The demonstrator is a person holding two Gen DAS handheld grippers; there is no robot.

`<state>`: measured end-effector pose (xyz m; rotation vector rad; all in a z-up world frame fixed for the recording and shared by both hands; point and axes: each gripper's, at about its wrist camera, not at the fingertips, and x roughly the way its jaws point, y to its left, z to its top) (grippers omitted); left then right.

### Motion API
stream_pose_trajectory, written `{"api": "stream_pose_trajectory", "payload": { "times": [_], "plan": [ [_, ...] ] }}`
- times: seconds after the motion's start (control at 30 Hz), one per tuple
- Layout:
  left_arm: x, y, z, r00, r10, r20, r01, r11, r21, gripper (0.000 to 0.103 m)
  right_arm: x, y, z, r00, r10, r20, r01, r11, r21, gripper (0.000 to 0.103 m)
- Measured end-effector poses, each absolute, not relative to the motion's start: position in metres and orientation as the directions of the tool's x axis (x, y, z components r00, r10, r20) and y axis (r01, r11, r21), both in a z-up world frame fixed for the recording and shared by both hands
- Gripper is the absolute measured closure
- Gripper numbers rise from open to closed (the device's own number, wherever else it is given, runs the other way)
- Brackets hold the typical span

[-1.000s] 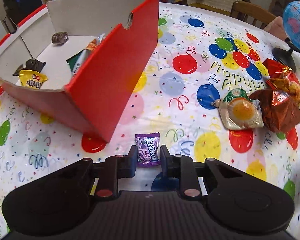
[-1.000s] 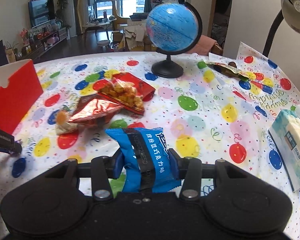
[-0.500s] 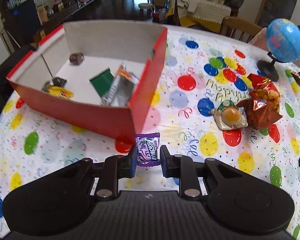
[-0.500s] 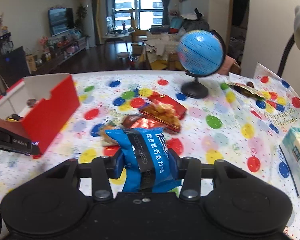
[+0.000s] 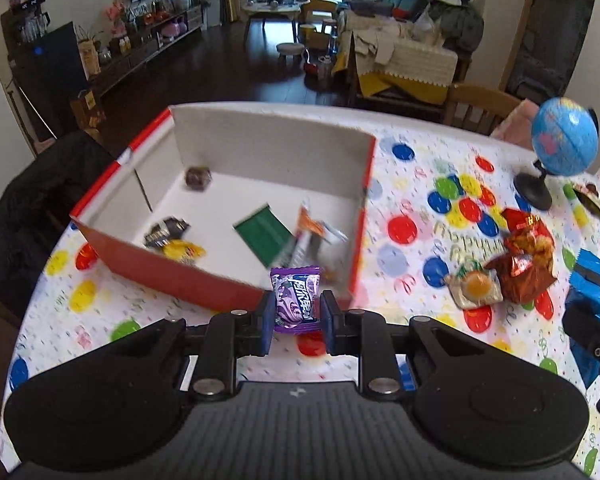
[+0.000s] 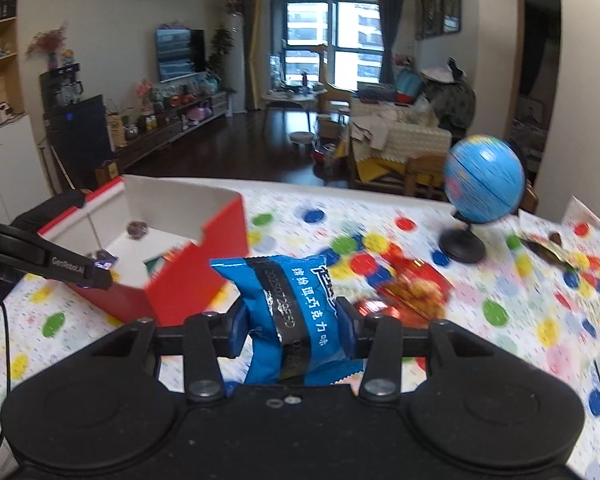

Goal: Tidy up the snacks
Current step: 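Carry the purple candy with the left tool while the right tool carries the blue bar to the box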

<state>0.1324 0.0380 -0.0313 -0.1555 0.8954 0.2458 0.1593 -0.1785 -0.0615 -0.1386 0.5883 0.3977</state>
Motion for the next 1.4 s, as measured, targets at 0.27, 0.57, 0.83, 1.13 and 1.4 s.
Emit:
{"api": "stream_pose_trajectory", "payload": {
  "times": [0.27,0.57,0.83,1.13,1.4],
  "plan": [
    [0.138,0.084,-0.013,0.636,0.152,-0.757,-0.266,0.964,-0.030,0.080,0.170,-0.116,-0.046,0.750,0.370,-0.548,-0.461,0.887,-0.032,0.061],
    [0.150,0.137,-0.011,0.646,0.166,-0.745,-0.242,0.970,0.007,0.080,0.185,-0.051,-0.044,0.731,0.388,-0.561,-0.491,0.870,-0.037,0.061],
    [0.176,0.182,-0.026,0.616,0.169,-0.770,-0.218,0.975,0.040,0.080,0.205,0.001,-0.057,0.719,0.367,-0.590,-0.494,0.867,-0.061,0.061],
    [0.217,0.208,-0.054,0.584,0.123,-0.802,-0.117,0.991,0.066,0.080,0.238,0.035,-0.091,0.681,0.318,-0.659,-0.456,0.889,-0.043,0.061],
    [0.242,0.209,-0.086,0.532,0.088,-0.842,-0.036,0.996,0.082,0.080,0.253,0.055,-0.119,0.645,0.278,-0.712,-0.440,0.897,-0.048,0.061]
  ]
}}
